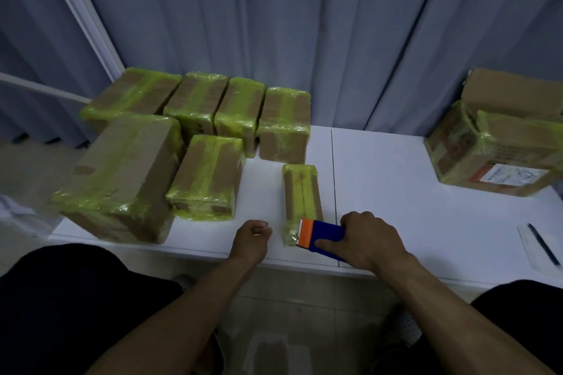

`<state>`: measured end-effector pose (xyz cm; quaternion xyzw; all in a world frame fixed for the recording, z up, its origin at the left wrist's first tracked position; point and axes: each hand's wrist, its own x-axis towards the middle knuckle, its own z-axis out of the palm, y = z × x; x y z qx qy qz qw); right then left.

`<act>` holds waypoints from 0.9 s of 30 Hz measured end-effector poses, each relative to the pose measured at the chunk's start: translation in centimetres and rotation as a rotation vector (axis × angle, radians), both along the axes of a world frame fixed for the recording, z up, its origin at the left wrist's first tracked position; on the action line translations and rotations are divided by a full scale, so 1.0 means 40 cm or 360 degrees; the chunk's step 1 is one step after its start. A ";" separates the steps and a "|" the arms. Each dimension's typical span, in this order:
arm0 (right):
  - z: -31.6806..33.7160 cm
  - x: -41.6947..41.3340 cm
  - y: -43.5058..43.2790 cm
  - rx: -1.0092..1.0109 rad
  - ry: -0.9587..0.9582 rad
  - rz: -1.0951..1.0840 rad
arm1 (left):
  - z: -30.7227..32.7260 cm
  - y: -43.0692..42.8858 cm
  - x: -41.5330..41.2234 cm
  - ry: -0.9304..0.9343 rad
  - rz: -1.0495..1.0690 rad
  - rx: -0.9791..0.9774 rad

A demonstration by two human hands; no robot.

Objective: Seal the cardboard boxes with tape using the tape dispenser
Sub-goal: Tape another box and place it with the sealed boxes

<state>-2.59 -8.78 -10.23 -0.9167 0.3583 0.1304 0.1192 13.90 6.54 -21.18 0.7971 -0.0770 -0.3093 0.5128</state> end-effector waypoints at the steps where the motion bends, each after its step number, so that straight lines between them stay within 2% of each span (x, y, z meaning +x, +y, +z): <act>1: -0.004 0.003 -0.001 0.0015 0.0006 -0.0012 | -0.006 -0.006 -0.004 -0.0006 -0.0009 0.0030; 8: -0.019 0.011 -0.007 0.0085 0.0025 -0.0075 | -0.024 -0.049 -0.027 -0.0004 -0.0117 0.0120; 12: -0.023 0.010 -0.006 0.0108 0.0018 -0.0096 | -0.022 -0.066 -0.017 0.0123 -0.0170 0.0176; 16: -0.023 0.010 -0.007 0.0157 0.0009 -0.0106 | -0.015 -0.058 -0.014 -0.0085 -0.0135 0.0273; 19: -0.021 0.008 -0.008 0.0182 0.0010 -0.0114 | -0.024 -0.041 -0.022 -0.0198 -0.0123 0.0156; 27: -0.019 0.012 -0.016 0.0231 0.0025 -0.0135 | -0.011 -0.028 -0.049 -0.0177 -0.0497 -0.0088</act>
